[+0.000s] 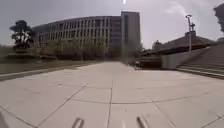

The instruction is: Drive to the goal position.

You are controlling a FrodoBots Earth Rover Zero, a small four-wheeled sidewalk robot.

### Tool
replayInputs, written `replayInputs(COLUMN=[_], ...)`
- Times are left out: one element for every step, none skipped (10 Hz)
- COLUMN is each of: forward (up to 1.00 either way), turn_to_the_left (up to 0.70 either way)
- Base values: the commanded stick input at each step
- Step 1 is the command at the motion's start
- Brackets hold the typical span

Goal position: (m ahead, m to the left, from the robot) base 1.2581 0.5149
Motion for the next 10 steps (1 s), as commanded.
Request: replayInputs(forward=[0.7,0.7,0.7,0.7,0.7,0.7,0.7,0.7,0.7,0.7], turn_to_the_left=[0.0,0.0,0.0,0.0,0.0,0.0,0.0,0.0,0.0,0.0])
